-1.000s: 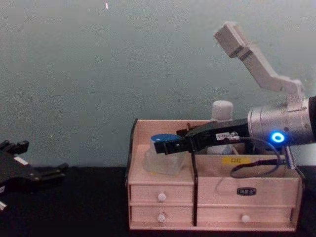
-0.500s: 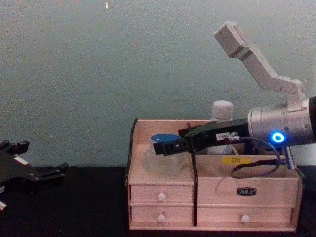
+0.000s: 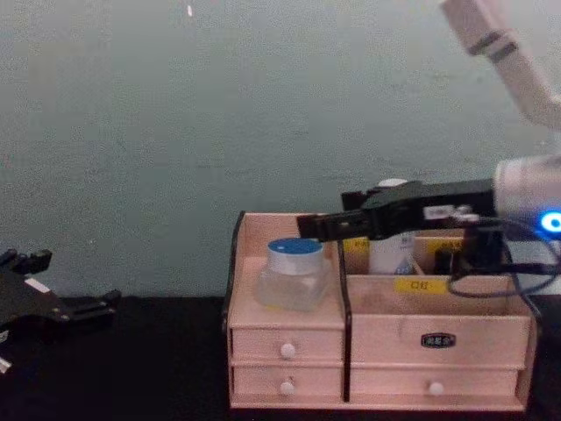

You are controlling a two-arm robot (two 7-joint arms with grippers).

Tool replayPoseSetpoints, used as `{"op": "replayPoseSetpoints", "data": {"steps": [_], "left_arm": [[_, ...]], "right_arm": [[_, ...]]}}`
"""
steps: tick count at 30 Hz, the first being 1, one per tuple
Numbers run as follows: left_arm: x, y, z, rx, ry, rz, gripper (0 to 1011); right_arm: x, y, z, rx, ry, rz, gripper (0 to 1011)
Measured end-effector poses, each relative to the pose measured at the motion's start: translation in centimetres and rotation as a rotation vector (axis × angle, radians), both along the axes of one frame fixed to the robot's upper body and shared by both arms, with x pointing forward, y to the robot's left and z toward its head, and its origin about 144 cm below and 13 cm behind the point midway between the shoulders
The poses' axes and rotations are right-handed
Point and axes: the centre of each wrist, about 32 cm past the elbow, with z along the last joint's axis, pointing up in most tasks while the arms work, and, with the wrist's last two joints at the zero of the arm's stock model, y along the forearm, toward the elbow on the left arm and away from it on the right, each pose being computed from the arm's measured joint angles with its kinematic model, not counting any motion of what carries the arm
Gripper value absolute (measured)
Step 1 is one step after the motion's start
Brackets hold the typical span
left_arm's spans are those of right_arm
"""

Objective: Pick up the facial cleanser and watermelon frost from the table and place them into the tiered storage box.

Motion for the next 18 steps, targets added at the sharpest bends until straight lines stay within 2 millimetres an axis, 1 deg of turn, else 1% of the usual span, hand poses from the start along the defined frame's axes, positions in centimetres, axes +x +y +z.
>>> {"op": "replayPoseSetpoints", "data": {"steps": [1,2,6,9,10,11,14,16,18], "left_arm": [[0.0,0.0,0.0,0.0,0.0,0.0,1001],[0.0,0.0,0.0,0.0,0.0,0.0,1001],[0.0,0.0,0.0,0.0,0.0,0.0,1001],[0.0,0.0,0.0,0.0,0.0,0.0,1001],[0.0,0.0,0.0,0.0,0.0,0.0,1001],[0.0,0.0,0.0,0.0,0.0,0.0,1001],[0.0,0.0,0.0,0.0,0.0,0.0,1001],[0.0,0.0,0.0,0.0,0.0,0.0,1001],[0.0,0.0,0.0,0.0,0.0,0.0,1001]], "right_arm": [[0.0,0.0,0.0,0.0,0.0,0.0,1002],[-0.7,-0.6,0.2,0.009,-0.001,0.003,1003],[-2.5,-2.3,0.4,0.037,0.008,0.004,1002],[-4.3,-4.2,0.5,0.054,0.027,-0.015,1003],[-4.3,-4.2,0.5,0.054,0.027,-0.015,1003],[-5.0,-5.0,0.5,0.056,0.034,-0.032,1002],[-6.0,-6.2,0.5,0.059,0.043,-0.069,1002],[-7.4,-7.8,0.3,0.055,0.037,-0.147,1003],[-8.1,-8.5,0.2,0.05,0.021,-0.198,1003]]}}
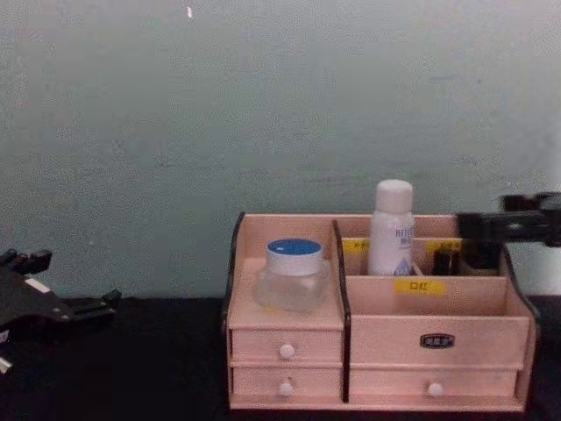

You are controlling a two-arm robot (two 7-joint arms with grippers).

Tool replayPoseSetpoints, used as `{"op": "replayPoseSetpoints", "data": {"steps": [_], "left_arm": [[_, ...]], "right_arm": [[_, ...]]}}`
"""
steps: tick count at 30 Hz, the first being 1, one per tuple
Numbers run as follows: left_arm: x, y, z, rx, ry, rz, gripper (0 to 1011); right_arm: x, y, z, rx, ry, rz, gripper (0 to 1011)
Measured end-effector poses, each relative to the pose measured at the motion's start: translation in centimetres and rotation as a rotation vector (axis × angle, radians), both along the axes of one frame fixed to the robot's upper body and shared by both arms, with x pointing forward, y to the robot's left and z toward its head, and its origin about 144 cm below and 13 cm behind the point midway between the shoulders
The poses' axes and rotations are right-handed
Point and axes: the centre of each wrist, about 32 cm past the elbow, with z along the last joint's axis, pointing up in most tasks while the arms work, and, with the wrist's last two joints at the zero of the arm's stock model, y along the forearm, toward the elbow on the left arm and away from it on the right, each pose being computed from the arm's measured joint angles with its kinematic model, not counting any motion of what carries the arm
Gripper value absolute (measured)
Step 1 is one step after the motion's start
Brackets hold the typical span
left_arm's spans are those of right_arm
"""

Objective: Pick up the facial cleanser and watermelon frost from the table and place them into the tiered storage box.

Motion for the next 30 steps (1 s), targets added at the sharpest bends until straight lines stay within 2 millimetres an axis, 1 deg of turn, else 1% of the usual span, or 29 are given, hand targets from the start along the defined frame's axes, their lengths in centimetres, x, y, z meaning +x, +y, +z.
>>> {"op": "replayPoseSetpoints", "data": {"steps": [2,3,5,8,11,12,14,17,21,24,30], "left_arm": [[0.0,0.0,0.0,0.0,0.0,0.0,1001],[0.0,0.0,0.0,0.0,0.0,0.0,1001],[0.0,0.0,0.0,0.0,0.0,0.0,1001],[0.0,0.0,0.0,0.0,0.0,0.0,1001],[0.0,0.0,0.0,0.0,0.0,0.0,1001],[0.0,0.0,0.0,0.0,0.0,0.0,1001],[0.0,0.0,0.0,0.0,0.0,0.0,1001],[0.0,0.0,0.0,0.0,0.0,0.0,1001],[0.0,0.0,0.0,0.0,0.0,0.0,1001],[0.0,0.0,0.0,0.0,0.0,0.0,1001],[0.0,0.0,0.0,0.0,0.0,0.0,1001]], "right_arm": [[-0.6,-0.6,-0.1,-0.006,-0.02,-0.055,1002],[-1.3,-1.1,-0.3,-0.014,-0.042,-0.123,1003],[-1.7,-1.4,-0.5,-0.024,-0.063,-0.184,1003],[-2.8,-1.8,-1.4,-0.044,-0.1,-0.355,1003],[-3.1,-1.7,-2.2,-0.049,-0.112,-0.435,1002],[-3.3,-1.5,-2.8,-0.058,-0.117,-0.48,1002],[-3.3,-1.3,-3.3,-0.068,-0.122,-0.516,1003],[-3.4,-0.8,-4.8,-0.098,-0.119,-0.593,1003],[-3.4,-0.4,-6.0,-0.126,-0.1,-0.632,1003],[-3.1,0.1,-7.3,-0.158,-0.063,-0.65,1003],[-2.8,0.6,-8.6,-0.183,-0.021,-0.655,1003]]}}
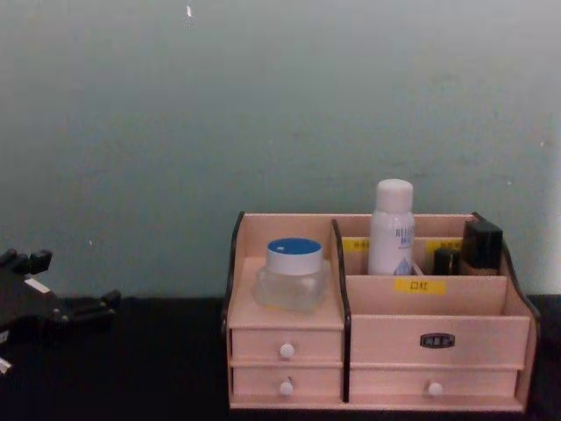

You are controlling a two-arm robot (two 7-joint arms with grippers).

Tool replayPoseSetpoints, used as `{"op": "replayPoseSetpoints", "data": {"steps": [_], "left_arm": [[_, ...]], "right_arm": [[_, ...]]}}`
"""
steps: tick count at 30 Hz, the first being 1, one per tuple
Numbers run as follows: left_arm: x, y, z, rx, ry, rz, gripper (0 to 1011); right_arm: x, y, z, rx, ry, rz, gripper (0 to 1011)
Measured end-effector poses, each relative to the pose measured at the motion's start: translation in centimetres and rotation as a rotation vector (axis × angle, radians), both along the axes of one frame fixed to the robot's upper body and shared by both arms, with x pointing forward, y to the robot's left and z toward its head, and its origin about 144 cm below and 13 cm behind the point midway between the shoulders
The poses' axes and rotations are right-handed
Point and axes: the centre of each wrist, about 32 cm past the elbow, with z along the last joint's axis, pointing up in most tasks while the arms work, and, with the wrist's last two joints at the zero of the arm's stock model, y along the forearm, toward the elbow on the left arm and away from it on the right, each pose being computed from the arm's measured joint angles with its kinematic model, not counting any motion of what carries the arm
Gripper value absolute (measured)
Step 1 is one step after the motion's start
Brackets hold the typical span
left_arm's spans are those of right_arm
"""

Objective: Pick up the facial cleanser and watermelon frost from the table and place them into the tiered storage box.

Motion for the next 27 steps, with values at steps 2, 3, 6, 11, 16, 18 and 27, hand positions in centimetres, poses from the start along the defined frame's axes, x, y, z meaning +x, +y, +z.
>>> {"op": "replayPoseSetpoints", "data": {"steps": [2,3,6,11,16,18,27], "left_arm": [[0.0,0.0,0.0,0.0,0.0,0.0,1001],[0.0,0.0,0.0,0.0,0.0,0.0,1001],[0.0,0.0,0.0,0.0,0.0,0.0,1001],[0.0,0.0,0.0,0.0,0.0,0.0,1001],[0.0,0.0,0.0,0.0,0.0,0.0,1001],[0.0,0.0,0.0,0.0,0.0,0.0,1001],[0.0,0.0,0.0,0.0,0.0,0.0,1001]], "right_arm": [[0.1,0.05,-0.29,-0.002,0.014,-0.004,1003],[0.1,0.07,-0.3,-0.002,0.015,-0.003,1003],[0.1,0.06,-0.26,-0.003,0.014,-0.002,1003],[0.09,0.08,-0.19,-0.003,0.011,-0.001,1003],[0.08,0.08,-0.16,-0.003,0.009,0.0,1003],[0.08,0.08,-0.14,-0.002,0.008,0.0,1003],[0.05,0.07,-0.12,-0.002,0.006,0.0,1002]]}}
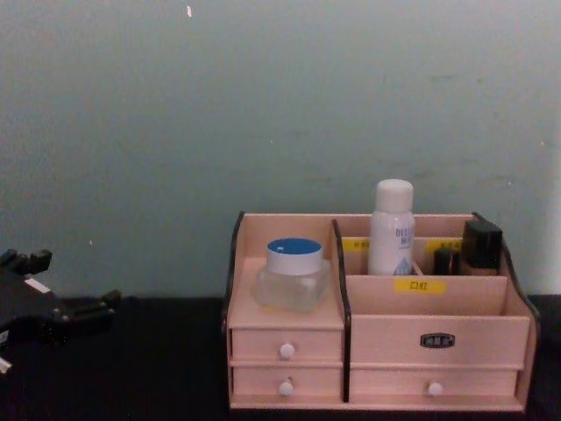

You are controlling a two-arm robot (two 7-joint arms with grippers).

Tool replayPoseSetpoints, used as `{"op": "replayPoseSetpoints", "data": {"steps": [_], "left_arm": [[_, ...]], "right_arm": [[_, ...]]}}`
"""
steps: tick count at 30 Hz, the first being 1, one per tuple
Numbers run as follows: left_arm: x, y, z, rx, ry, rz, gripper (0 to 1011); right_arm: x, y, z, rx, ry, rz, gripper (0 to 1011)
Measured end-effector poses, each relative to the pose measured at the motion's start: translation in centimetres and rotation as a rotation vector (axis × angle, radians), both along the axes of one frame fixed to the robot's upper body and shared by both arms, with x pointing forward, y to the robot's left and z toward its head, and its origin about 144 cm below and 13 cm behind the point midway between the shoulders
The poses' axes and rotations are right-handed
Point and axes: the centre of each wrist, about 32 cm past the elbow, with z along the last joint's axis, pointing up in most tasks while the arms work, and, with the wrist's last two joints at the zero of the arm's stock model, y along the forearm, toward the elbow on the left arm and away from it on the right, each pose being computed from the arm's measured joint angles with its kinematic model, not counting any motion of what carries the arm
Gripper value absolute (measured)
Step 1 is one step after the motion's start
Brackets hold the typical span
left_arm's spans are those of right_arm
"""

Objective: Pick up the facial cleanser and watermelon frost from the table and place them into the tiered storage box.

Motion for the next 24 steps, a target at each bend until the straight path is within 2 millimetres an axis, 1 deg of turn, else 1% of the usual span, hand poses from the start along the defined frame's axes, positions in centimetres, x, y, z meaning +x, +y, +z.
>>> {"op": "replayPoseSetpoints", "data": {"steps": [24], "left_arm": [[0.0,0.0,0.0,0.0,0.0,0.0,1001]], "right_arm": [[-0.01,0.0,0.03,0.0,-0.002,0.0,1003]]}}
